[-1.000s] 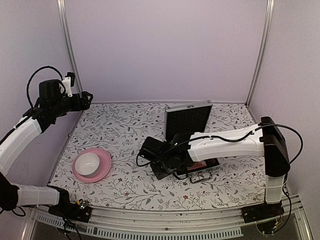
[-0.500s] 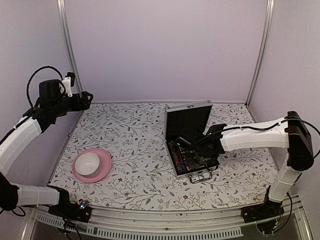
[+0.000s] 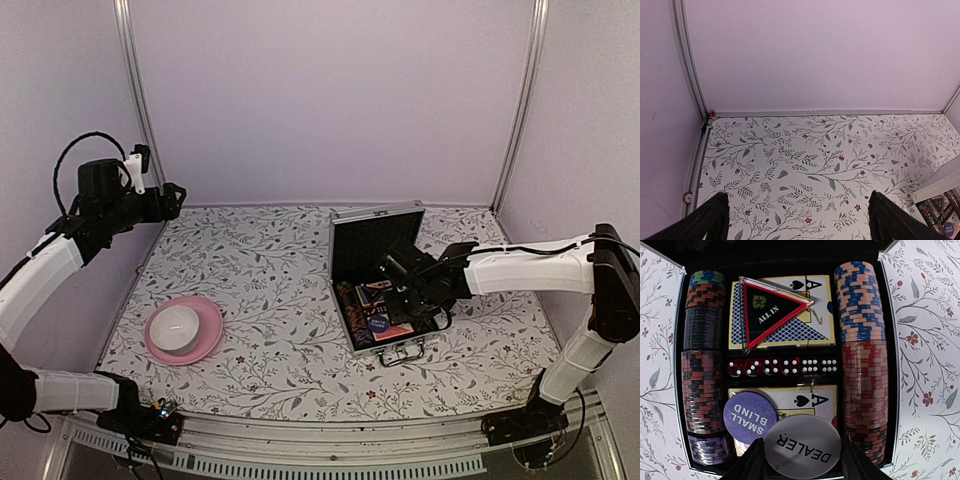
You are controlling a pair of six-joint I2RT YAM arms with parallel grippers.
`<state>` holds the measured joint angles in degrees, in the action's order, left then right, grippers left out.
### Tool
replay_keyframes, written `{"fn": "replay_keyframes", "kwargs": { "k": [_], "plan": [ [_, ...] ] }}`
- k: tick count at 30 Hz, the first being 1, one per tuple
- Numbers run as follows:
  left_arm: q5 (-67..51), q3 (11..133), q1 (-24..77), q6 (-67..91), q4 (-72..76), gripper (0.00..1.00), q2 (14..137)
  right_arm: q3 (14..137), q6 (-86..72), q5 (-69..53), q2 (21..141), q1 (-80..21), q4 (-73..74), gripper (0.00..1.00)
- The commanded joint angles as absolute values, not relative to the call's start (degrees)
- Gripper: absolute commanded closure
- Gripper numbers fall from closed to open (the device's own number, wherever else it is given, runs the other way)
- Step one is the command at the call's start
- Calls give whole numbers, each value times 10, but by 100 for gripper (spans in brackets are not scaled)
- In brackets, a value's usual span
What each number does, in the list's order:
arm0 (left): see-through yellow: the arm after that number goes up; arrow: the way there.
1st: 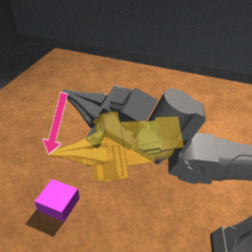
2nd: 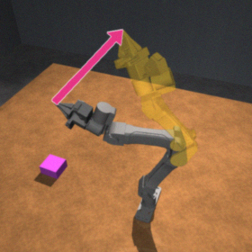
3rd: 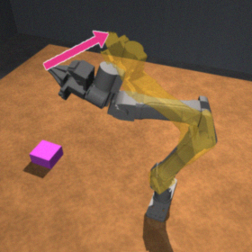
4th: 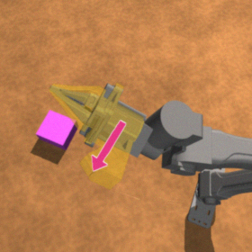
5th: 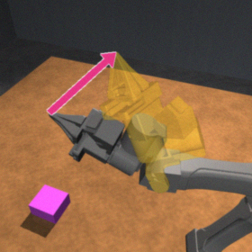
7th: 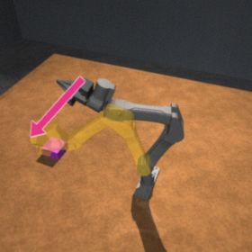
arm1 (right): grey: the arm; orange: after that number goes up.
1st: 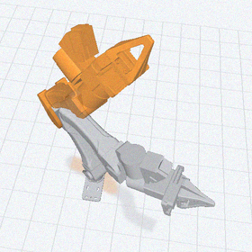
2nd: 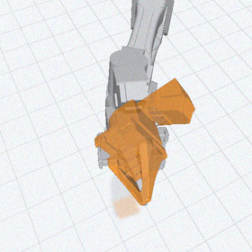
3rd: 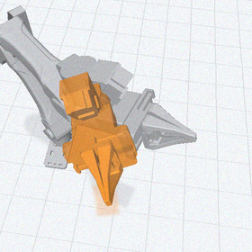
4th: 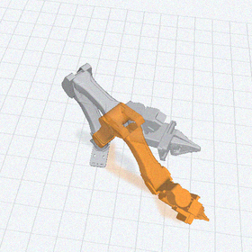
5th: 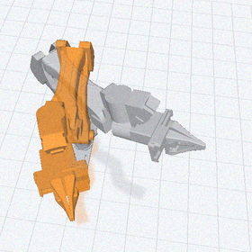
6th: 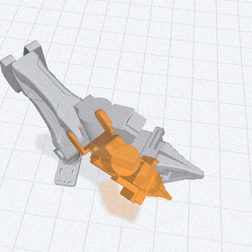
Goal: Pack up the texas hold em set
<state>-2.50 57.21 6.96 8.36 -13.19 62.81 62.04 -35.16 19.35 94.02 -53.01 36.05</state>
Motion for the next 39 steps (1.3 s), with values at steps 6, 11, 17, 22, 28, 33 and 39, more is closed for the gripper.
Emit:
{"fn": "replay_keyframes", "kwargs": {
  "k": [6, 11, 17, 22, 28, 33, 39],
  "plan": [
    [-26, 569, 70, 77, -127, 3, 628, 610, -336, 171, 958, -510, 323, 50],
    [-26, 569, 70, 76, -128, 3, 630, 602, -337, 169, 968, -501, 318, 50],
    [-25, 569, 71, 76, -128, 3, 631, 592, -337, 160, 973, -493, 306, 50],
    [-24, 570, 71, 76, -129, 3, 633, 590, -337, 150, 983, -491, 299, 50],
    [-24, 570, 70, 75, -128, 3, 635, 586, -340, 146, 982, -491, 295, 50],
    [-25, 570, 70, 75, -130, 3, 635, 580, -344, 144, 980, -491, 295, 50],
    [-25, 570, 70, 75, -130, 3, 636, 580, -344, 146, 977, -490, 295, 47]
  ]
}}
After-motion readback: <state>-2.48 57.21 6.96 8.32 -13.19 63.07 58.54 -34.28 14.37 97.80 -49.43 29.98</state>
